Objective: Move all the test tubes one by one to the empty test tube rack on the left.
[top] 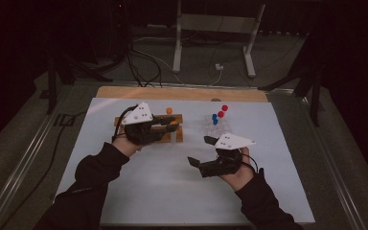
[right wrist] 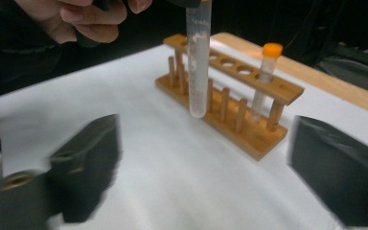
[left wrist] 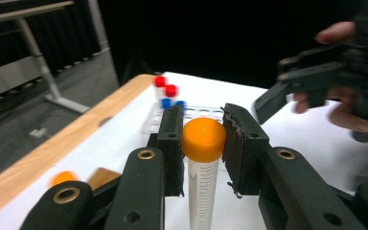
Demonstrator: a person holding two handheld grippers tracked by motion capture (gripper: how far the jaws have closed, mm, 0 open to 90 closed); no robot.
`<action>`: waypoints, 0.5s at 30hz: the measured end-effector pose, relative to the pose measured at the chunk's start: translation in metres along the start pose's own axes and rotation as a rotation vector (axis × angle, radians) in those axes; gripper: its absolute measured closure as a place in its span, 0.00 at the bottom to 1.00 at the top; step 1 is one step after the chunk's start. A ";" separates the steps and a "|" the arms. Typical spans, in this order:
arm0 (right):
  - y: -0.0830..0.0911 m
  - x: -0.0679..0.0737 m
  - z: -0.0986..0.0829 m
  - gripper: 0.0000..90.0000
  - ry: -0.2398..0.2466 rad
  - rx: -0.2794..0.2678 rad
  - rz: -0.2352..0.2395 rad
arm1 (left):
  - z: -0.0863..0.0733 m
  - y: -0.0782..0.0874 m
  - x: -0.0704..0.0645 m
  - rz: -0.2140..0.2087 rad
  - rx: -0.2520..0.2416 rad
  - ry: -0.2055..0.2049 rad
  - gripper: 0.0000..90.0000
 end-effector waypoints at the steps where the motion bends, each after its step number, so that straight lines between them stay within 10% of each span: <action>1: 0.000 0.001 -0.001 0.00 0.008 0.006 0.009 | 0.001 0.000 0.004 0.011 0.000 0.001 0.80; 15: 0.008 0.001 0.005 0.00 0.005 -0.026 0.010 | 0.006 -0.001 0.061 0.160 -0.006 0.059 0.80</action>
Point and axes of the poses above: each handheld gripper's, and its own axes: y roughly backward along the jaws, z roughly out of its top, x roughly to its left, the point moved 9 cm from there along -y, roughly forward along the jaws, and after that the axes turned 7 degrees about z, right-handed, at the moved point
